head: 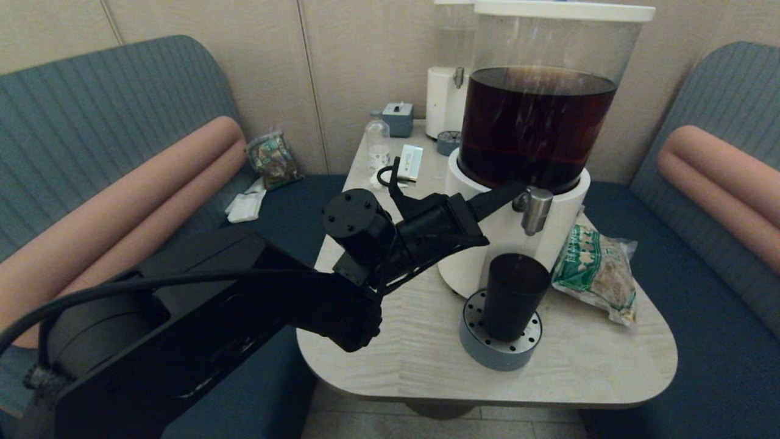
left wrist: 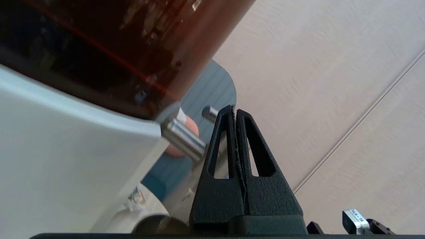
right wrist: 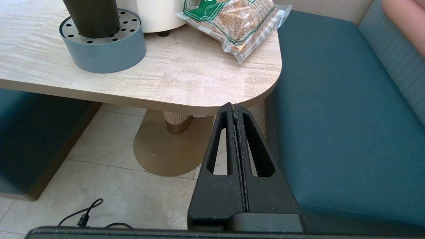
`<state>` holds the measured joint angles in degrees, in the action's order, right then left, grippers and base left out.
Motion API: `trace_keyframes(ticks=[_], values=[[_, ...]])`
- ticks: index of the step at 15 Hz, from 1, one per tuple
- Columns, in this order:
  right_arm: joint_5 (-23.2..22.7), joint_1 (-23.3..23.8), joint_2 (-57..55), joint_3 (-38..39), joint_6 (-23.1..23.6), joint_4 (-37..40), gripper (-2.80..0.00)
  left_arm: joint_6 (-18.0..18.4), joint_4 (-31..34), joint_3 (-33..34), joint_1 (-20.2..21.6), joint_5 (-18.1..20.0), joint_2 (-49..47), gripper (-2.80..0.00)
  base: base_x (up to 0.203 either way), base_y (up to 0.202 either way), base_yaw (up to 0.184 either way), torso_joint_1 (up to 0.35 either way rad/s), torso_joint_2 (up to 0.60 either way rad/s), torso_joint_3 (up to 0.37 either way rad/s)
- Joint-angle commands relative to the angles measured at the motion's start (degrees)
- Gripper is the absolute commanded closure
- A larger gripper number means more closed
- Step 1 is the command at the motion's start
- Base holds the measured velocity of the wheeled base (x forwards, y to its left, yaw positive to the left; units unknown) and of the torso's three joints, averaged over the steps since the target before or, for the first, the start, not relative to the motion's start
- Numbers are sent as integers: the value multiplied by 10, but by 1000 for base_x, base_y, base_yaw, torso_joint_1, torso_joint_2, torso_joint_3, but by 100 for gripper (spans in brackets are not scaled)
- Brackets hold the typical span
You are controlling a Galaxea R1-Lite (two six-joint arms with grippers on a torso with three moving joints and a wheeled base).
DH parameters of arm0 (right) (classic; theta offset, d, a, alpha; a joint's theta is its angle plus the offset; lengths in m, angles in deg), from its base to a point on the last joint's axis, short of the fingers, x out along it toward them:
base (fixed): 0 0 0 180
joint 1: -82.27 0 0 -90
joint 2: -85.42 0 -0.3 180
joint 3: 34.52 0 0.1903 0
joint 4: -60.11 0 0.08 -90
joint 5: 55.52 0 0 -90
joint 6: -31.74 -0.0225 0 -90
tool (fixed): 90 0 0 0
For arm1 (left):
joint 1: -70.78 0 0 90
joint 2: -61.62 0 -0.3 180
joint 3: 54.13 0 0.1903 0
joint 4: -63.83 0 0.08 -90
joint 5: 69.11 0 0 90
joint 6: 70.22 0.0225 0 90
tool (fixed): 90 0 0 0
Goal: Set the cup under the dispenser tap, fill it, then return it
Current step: Turn off the faucet
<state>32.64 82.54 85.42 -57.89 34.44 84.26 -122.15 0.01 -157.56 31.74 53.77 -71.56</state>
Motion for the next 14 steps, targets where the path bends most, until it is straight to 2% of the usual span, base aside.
trace_keyframes(ticks=[1,14], values=[[0,0,-1,0,0,0,0,-3,-5,-21,0,2,-6,0,0,0,0,0,0,0],[0,0,-1,0,0,0,0,-2,1,-63,-6,6,-39,0,0,0,0,0,0,0]])
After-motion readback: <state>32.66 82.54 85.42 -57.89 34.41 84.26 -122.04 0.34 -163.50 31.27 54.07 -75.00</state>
